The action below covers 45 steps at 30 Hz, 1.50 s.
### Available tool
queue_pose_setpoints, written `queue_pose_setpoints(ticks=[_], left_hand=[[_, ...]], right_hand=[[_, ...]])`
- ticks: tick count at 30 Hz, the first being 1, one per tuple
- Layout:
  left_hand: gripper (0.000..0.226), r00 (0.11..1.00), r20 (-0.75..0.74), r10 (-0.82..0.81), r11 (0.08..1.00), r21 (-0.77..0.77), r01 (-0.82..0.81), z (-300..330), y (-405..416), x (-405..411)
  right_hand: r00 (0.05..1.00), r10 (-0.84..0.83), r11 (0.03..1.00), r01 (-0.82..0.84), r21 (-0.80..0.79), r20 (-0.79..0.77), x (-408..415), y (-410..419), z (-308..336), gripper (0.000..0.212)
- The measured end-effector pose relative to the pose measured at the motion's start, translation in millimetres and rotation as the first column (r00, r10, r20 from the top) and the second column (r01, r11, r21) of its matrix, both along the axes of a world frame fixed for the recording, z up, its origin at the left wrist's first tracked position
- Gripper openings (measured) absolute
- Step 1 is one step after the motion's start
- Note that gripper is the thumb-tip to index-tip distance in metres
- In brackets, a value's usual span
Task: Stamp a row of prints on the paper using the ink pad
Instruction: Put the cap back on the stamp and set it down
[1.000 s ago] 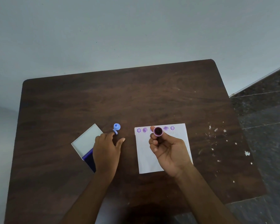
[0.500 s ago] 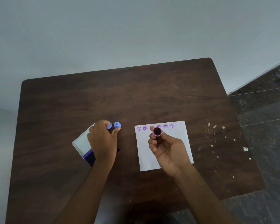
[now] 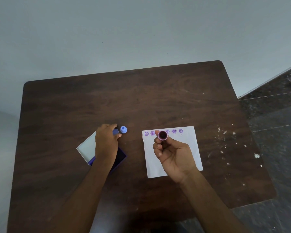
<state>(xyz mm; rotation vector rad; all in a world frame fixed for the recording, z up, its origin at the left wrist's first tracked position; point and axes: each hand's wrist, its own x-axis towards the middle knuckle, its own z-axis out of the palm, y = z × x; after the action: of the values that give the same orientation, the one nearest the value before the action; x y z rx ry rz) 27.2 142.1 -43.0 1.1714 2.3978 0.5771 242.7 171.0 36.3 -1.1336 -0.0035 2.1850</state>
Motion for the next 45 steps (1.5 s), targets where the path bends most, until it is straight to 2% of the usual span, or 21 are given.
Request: queue_pose_setpoints(ticks=[6,11,13,15,17,22,24,27,31,35,39,42,45], left_hand=[[0.033,0.996,0.074,0.043,0.998,0.049,-0.047,11,-2,1],[0.030,0.972,0.225,0.063,0.979,0.173,-0.104,21,-3,1],[0.036,0.908,0.407,0.096,0.968,0.173,-0.180,27,-5,-1],[0.044,0.797,0.595,0.106,0.956,0.158,-0.245,34,-7,-1],[0.047,0.738,0.671,0.075,0.961,0.149,-0.233,42,-12,1],[0.040,0.758,0.649,-0.069,0.991,0.131,-0.021,72,-29,14],[0.053,0.756,0.645,-0.114,0.990,0.138,0.032,85,-36,19],[0.071,0.816,0.546,-0.189,0.977,0.184,0.104,102,-46,25],[0.082,0.871,0.418,-0.259,0.957,0.231,0.174,115,-46,25],[0.089,0.883,0.371,-0.286,0.953,0.205,0.222,120,-43,22],[0.087,0.906,0.329,-0.268,0.960,0.170,0.223,118,-41,20],[0.076,0.904,0.307,-0.299,0.951,0.173,0.256,119,-43,21],[0.074,0.905,0.285,-0.316,0.946,0.174,0.275,120,-42,22]], right_hand=[[1.000,0.002,1.000,-0.002,0.002,-0.012,-6,-1,-2,0.032],[1.000,0.004,1.000,-0.004,-0.018,-0.003,-11,-3,-1,0.031],[1.000,0.000,1.000,0.000,-0.019,0.000,-13,-3,-1,0.030],[1.000,-0.005,1.000,0.005,-0.017,0.001,-15,-4,0,0.029],[1.000,-0.003,1.000,0.003,-0.014,0.002,-17,-4,1,0.029],[0.999,0.015,1.000,-0.015,0.005,0.030,-24,-6,2,0.027],[0.998,0.021,0.999,-0.022,0.026,0.055,-28,-8,2,0.025],[0.989,0.058,0.993,-0.072,0.096,0.138,-35,-12,5,0.021],[0.953,0.122,0.960,-0.184,0.210,0.279,-44,-18,9,0.024],[0.934,0.108,0.947,-0.201,0.250,0.341,-51,-23,12,0.025],[0.921,0.112,0.919,-0.239,0.314,0.372,-55,-26,14,0.025],[0.926,0.112,0.903,-0.246,0.353,0.359,-60,-30,16,0.025],[0.930,0.093,0.911,-0.223,0.346,0.356,-64,-33,16,0.023]])
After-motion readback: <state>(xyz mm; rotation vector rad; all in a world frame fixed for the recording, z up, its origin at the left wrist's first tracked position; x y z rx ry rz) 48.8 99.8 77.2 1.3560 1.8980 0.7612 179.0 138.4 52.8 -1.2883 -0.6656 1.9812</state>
